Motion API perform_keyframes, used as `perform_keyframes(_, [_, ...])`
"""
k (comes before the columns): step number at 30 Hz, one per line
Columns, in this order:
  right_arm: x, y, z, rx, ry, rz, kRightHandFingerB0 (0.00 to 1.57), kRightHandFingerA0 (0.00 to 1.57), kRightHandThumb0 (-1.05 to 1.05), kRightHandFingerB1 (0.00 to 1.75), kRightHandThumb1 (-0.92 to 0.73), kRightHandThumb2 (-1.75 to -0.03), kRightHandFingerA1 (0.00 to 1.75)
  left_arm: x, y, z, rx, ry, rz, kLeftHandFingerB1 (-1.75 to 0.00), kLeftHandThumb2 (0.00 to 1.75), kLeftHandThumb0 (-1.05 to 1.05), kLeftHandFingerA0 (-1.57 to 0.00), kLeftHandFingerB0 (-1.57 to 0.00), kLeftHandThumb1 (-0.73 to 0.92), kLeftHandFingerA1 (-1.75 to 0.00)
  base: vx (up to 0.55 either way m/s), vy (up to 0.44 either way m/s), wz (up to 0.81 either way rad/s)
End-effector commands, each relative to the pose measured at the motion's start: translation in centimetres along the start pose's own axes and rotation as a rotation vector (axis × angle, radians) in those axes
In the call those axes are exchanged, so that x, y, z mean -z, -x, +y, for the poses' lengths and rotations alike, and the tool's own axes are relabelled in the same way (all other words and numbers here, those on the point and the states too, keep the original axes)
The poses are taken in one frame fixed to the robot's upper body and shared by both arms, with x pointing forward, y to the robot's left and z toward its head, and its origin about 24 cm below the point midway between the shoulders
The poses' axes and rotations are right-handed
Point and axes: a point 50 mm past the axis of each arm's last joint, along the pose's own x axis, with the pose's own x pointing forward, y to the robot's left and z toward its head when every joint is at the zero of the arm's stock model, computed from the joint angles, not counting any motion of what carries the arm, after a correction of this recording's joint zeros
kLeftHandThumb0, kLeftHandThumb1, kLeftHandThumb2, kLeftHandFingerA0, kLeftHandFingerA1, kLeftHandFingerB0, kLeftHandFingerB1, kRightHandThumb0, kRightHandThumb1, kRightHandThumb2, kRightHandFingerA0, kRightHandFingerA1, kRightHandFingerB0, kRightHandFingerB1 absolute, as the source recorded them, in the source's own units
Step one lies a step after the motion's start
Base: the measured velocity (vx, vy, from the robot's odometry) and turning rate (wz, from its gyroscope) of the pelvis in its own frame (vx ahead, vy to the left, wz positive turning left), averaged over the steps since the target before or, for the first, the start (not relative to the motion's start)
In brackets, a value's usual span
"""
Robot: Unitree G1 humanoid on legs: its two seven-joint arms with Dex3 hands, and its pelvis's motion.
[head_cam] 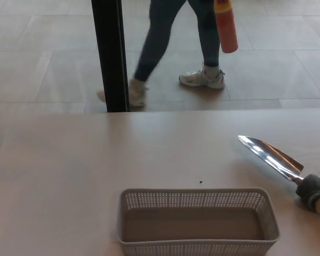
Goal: A garden tool is kept on the righthand side and a container is kept on the lefthand side on a desk infront of the robot. the robot uses its right hand to pick up the garden tool and makes a scooping motion inside the container
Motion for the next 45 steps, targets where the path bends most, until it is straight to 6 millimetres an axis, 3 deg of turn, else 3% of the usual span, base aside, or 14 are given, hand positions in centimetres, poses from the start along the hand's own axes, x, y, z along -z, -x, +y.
perform_keyframes(1, [-2.6, -2.2, 4.7, -0.281, 0.405, -0.044, 0.0, 0.0, -1.03, 0.0, -0.64, -1.06, 0.12, -0.4, 0.0, 0.7, -0.009, 0.046, -0.026, -0.47, 0.59, -0.52, -0.69, -0.61, 0.64, -0.67, 0.0, 0.0, 0.0])
perform_keyframes(6, [-0.4, -1.9, 7.9, -0.403, 0.483, 0.014, 0.0, 0.0, -1.02, 0.0, -0.63, -1.03, 0.08, -0.6, 0.0, 0.7, -0.009, 0.051, -0.03, -0.47, 0.59, -0.52, -0.67, -0.61, 0.64, -0.64, 0.0, 0.0, 0.0])
perform_keyframes(8, [0.0, -1.9, 8.1, -0.413, 0.497, 0.026, 0.0, 0.0, -1.02, 0.0, -0.63, -1.03, 0.08, -0.6, 0.0, 0.7, -0.009, 0.052, -0.025, -0.47, 0.59, -0.52, -0.67, -0.61, 0.64, -0.64, 0.0, 0.0, 0.0])
perform_keyframes(10, [1.8, -1.5, 9.4, -0.463, 0.563, 0.094, 0.04, 0.0, -1.04, 0.01, -0.66, -1.04, 0.05, -0.4, 0.0, 0.6, -0.01, 0.062, -0.021, -0.47, 0.6, -0.52, -0.68, -0.6, 0.64, -0.65, 0.0, 0.0, 0.0])
perform_keyframes(12, [2.2, -1.5, 9.6, -0.47, 0.575, 0.104, 0.09, 0.0, -1.05, 0.02, -0.66, -1.05, 0.05, -0.4, 0.0, 0.6, -0.012, 0.067, -0.023, -0.5, 0.59, -0.52, -0.72, -0.65, 0.63, -0.75, 0.0, 0.0, 0.0])
perform_keyframes(16, [3.9, -1.5, 10.8, -0.535, 0.631, 0.168, 0.01, 0.0, -1.02, 0.03, -0.66, -1.05, 0.07, -0.6, 0.0, 0.7, -0.016, 0.052, -0.03, -0.48, 0.6, -0.51, -0.68, -0.61, 0.66, -0.67, 0.0, 0.0, 0.0])
perform_keyframes(20, [4.6, -1.5, 11.6, -0.57, 0.669, 0.182, 0.1, 0.0, -1.01, 0.07, -0.66, -1.03, 0.05, -0.6, 0.0, 0.7, -0.015, 0.044, -0.033, -0.46, 0.6, -0.5, -0.68, -0.57, 0.67, -0.63, 0.0, 0.0, 0.0])
perform_keyframes(21, [4.7, -1.6, 11.9, -0.588, 0.68, 0.192, 0.0, 0.0, -0.9, 0.25, -0.76, -0.64, 0.13, -0.6, 0.0, 0.7, -0.014, 0.064, -0.036, -0.48, 0.6, -0.51, -0.69, -0.58, 0.66, -0.7, 0.0, 0.0, 0.0])
perform_keyframes(22, [4.8, -1.6, 12.1, -0.595, 0.677, 0.19, 0.08, 0.0, -1.01, 0.06, -0.67, -1.02, 0.04, -0.6, 0.0, 0.7, -0.01, 0.057, -0.037, -0.47, 0.6, -0.52, -0.67, -0.57, 0.66, -0.67, 0.0, 0.0, 0.0])
perform_keyframes(23, [4.8, -1.6, 12.2, -0.595, 0.678, 0.19, 0.08, 0.0, -1.01, 0.06, -0.67, -1.02, 0.04, -0.6, 0.0, 0.7, -0.01, 0.056, -0.037, -0.47, 0.6, -0.52, -0.67, -0.57, 0.66, -0.67, 0.0, 0.0, 0.0])
perform_keyframes(24, [4.8, -1.9, 12.4, -0.595, 0.681, 0.19, 0.01, 0.0, -0.9, 0.25, -0.76, -0.63, 0.14, -0.8, -0.1, 0.6, -0.017, 0.054, -0.032, -0.46, 0.6, -0.53, -0.68, -0.58, 0.66, -0.66, 0.0, 0.0, 0.0])
perform_keyframes(25, [4.9, -2.3, 12.9, -0.603, 0.706, 0.196, 0.11, 0.0, -0.99, 0.12, -0.66, -1.02, 0.05, -0.7, 0.0, 0.6, -0.014, 0.053, -0.033, -0.46, 0.6, -0.51, -0.67, -0.58, 0.67, -0.63, 0.0, 0.0, 0.0])
perform_keyframes(34, [3.8, -4.9, 14.6, -0.596, 0.858, 0.184, 0.1, 0.0, -0.99, 0.2, -0.66, -1.04, 0.09, -0.7, 0.0, 0.6, -0.005, 0.034, -0.037, -0.48, 0.6, -0.53, -0.7, -0.61, 0.67, -0.69, 0.0, 0.0, 0.0])
perform_keyframes(45, [4.4, -4.9, 17.0, -0.591, 0.897, 0.205, 0.07, 0.0, -0.93, 0.25, -0.6, -1.0, 0.22, -0.8, -0.1, 0.1, 0.008, 0.048, -0.055, -0.46, 0.6, -0.56, -0.68, -0.6, 0.65, -0.64, 0.0, 0.0, 0.0])
